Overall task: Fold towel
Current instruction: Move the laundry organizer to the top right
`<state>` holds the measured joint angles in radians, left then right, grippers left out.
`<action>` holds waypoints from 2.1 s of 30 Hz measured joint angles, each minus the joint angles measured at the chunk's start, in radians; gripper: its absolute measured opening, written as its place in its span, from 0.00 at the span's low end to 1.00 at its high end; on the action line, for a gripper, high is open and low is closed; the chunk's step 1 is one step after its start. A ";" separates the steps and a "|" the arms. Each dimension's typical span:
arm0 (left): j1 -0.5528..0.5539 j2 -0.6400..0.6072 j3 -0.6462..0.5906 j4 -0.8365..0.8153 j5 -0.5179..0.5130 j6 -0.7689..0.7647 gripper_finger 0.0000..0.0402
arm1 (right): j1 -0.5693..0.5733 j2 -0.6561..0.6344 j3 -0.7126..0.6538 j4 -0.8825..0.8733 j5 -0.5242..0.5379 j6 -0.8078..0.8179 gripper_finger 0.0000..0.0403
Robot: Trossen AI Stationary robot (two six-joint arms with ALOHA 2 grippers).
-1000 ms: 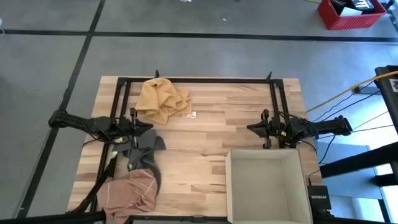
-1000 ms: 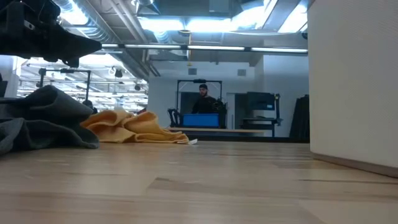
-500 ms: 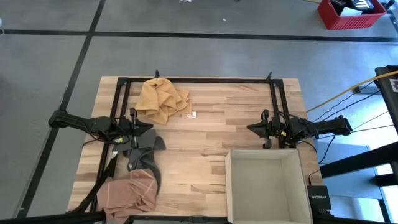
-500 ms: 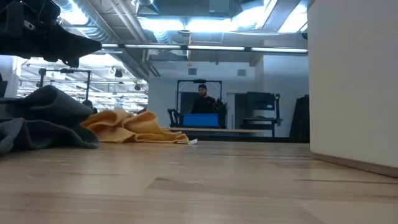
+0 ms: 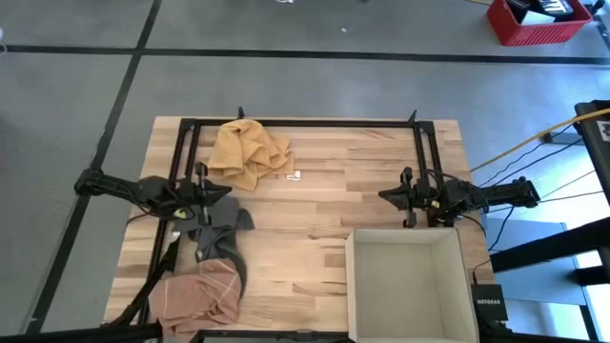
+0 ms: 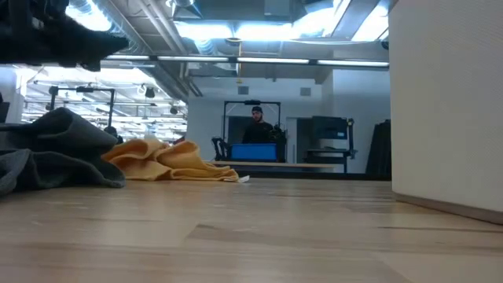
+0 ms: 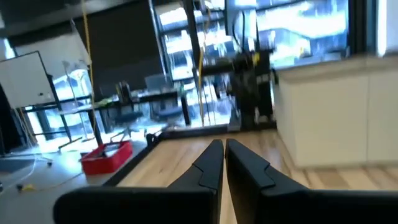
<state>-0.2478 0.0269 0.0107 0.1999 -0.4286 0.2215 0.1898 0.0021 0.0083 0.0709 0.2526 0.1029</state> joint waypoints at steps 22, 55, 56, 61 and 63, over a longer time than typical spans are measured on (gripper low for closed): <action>0.058 0.001 0.023 0.153 0.002 0.097 0.03 | 0.001 0.332 0.551 -0.063 -0.065 0.023 0.01; 0.059 0.002 0.023 -0.009 0.002 -0.046 0.03 | 0.255 1.144 1.279 -1.385 -0.211 0.625 0.33; 0.059 0.002 0.023 -0.009 0.002 -0.039 0.03 | 0.261 1.150 1.279 -1.396 -0.211 0.625 0.36; 0.065 0.002 0.023 -0.009 -0.009 -0.031 0.03 | 0.305 1.169 1.259 -1.396 -0.185 0.576 0.43; 0.075 0.002 0.023 -0.010 -0.013 -0.035 0.03 | 0.321 1.186 1.245 -1.403 -0.184 0.541 0.44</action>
<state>-0.1731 0.0284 0.0334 0.1902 -0.4412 0.1864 0.5107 1.1884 1.2537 -1.3318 0.0682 0.6436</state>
